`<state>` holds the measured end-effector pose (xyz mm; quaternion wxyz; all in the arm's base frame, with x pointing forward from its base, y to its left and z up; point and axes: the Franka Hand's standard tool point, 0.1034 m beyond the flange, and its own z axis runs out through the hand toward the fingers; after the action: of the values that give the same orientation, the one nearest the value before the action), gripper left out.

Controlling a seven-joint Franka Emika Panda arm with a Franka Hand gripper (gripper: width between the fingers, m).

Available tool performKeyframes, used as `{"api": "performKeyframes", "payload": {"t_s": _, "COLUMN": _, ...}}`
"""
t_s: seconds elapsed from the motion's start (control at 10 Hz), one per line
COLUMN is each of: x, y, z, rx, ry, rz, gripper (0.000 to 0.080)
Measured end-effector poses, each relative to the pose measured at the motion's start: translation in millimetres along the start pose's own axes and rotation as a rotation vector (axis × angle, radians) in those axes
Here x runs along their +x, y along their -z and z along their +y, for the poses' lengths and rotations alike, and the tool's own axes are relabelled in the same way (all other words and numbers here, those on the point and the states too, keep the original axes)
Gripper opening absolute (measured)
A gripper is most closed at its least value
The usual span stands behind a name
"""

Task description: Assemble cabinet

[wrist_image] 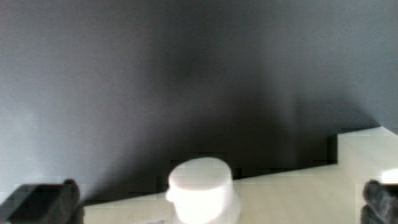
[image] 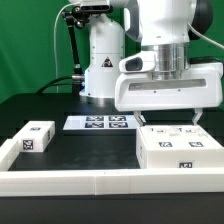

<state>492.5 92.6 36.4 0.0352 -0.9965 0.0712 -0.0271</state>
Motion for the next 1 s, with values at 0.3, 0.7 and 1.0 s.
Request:
{"api": "performKeyframes", "payload": {"t_s": 0.3, "x": -1.5, "y": -17.4, "z": 8.7, "rx": -0.003, "ry": 0.026, "rz": 0.012, "gripper": 0.0797}}
{"api": "performKeyframes", "payload": {"t_s": 0.7, "x": -3.4, "y": -26.8, "z": 9.3, "rx": -0.001, "ry": 0.027, "rz": 0.019, "gripper": 0.0797}}
{"api": "performKeyframes", "payload": {"t_s": 1.0, "x": -3.5, "y": -27.0, "z": 9.2, "rx": -0.001, "ry": 0.03, "rz": 0.019, "gripper": 0.0797}}
